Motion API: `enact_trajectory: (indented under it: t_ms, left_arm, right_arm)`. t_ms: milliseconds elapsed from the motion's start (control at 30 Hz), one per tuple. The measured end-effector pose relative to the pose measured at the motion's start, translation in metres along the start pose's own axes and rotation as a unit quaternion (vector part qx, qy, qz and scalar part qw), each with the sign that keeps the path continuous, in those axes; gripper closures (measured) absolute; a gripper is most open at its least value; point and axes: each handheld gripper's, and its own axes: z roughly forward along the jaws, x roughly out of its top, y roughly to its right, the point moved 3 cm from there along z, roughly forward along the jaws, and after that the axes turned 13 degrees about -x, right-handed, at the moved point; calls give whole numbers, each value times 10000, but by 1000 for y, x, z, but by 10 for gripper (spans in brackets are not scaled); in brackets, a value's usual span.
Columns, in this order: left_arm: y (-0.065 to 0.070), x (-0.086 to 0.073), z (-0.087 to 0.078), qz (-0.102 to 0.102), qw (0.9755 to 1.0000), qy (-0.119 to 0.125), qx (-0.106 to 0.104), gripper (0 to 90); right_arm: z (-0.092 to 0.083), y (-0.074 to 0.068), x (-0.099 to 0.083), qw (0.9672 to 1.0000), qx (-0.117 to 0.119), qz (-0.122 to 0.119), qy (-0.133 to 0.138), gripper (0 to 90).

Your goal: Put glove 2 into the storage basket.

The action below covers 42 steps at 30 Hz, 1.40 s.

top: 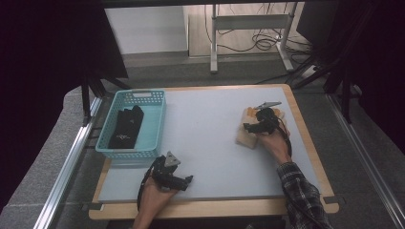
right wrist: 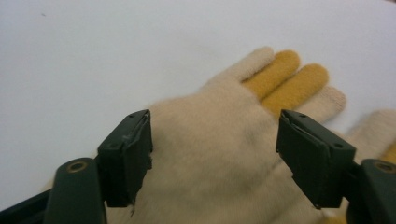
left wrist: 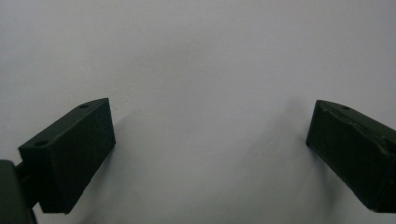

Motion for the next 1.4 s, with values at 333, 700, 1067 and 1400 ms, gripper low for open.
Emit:
enact_trajectory:
  t_ms: [333,700,1067,1400]
  left_arm:
    - [0,0,0,0,10000,1,1,14]
    - [0,0,0,-2,10000,2,0,14]
    - [0,0,0,-1,10000,-1,2,15]
    - [0,0,0,13,10000,-5,8,15]
  right_arm:
    - [20,-17,1,9982,78,-556,-230,308]
    - [11,-18,1,9985,299,-321,-329,541]
    - [-47,-40,15,9954,804,-416,314,534]
    - [-94,-104,1,9856,1432,-779,456,518]
